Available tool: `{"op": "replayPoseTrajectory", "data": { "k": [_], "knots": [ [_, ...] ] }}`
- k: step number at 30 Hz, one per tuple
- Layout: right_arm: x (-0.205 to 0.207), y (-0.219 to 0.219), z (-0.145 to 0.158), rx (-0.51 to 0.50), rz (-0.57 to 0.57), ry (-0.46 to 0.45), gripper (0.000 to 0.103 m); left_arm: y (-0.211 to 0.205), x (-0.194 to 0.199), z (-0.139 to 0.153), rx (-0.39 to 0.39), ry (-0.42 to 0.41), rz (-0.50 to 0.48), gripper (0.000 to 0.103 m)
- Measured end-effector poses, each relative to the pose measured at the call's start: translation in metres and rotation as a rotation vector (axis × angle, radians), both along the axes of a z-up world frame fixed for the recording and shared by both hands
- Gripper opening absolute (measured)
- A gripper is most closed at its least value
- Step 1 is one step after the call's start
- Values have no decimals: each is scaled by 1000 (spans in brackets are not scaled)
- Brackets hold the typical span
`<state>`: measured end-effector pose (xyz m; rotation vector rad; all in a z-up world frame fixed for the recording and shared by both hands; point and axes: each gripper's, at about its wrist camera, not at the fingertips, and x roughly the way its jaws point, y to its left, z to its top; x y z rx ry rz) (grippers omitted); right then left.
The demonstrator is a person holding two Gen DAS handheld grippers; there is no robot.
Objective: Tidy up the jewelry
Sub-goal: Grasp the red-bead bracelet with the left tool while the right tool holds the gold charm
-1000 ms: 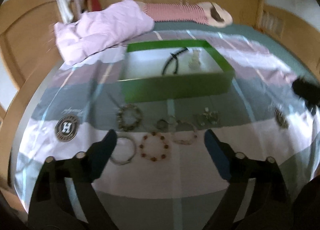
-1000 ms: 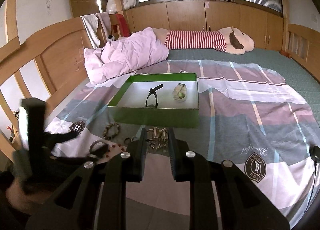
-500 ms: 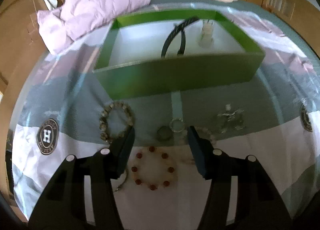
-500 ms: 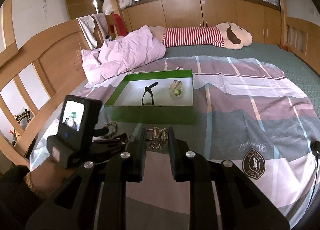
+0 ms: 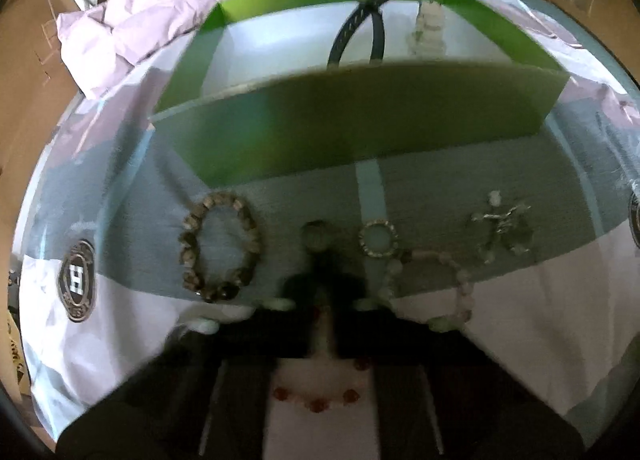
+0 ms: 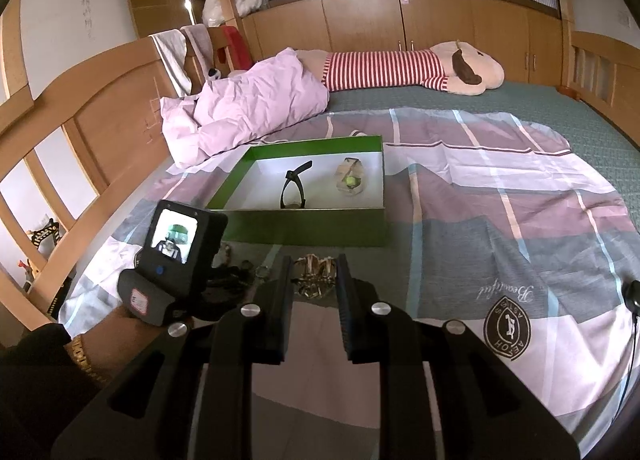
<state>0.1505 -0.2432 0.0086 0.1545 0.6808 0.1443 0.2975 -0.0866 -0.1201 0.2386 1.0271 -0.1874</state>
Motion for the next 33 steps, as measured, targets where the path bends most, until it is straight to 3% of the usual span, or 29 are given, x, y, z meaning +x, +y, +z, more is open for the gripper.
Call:
{"op": "replayPoseTrajectory", "data": {
  "k": [3, 9, 15, 18, 21, 23, 24, 25, 26, 29, 33],
  "knots": [
    [1, 2, -2, -3, 1, 3, 21, 4, -5, 22, -37, -55, -4, 0],
    [1, 6, -2, -10, 8, -5, 21, 25, -40, 97, -179, -228, -37, 0],
    [-3, 10, 1, -15, 12, -33, 21, 51, -111, 176, -313, -431, -134, 0],
    [-3, 12, 0, -24, 14, -31, 21, 61, -148, 190, -353, -488, -144, 0],
    [-5, 16, 2, -20, 16, -24, 21, 70, -156, 178, -354, -431, -129, 1],
    [-7, 21, 4, -24, 22, -31, 21, 65, -147, 158, -298, -364, -119, 17],
    [-8, 25, 5, -26, 28, -33, 21, 58, -139, 147, -243, -328, -118, 54],
    [-8, 26, 5, -29, 34, -33, 21, 55, -136, 141, -217, -330, -114, 76],
    [-8, 27, 4, -31, 38, -32, 21, 51, -131, 134, -191, -341, -106, 76],
    [-5, 28, 0, -36, 42, -20, 21, 38, -109, 101, -159, -237, -116, 75],
    [-2, 20, -4, -34, 32, -5, 21, 22, -91, 46, -63, -93, -138, 44]
  ]
}}
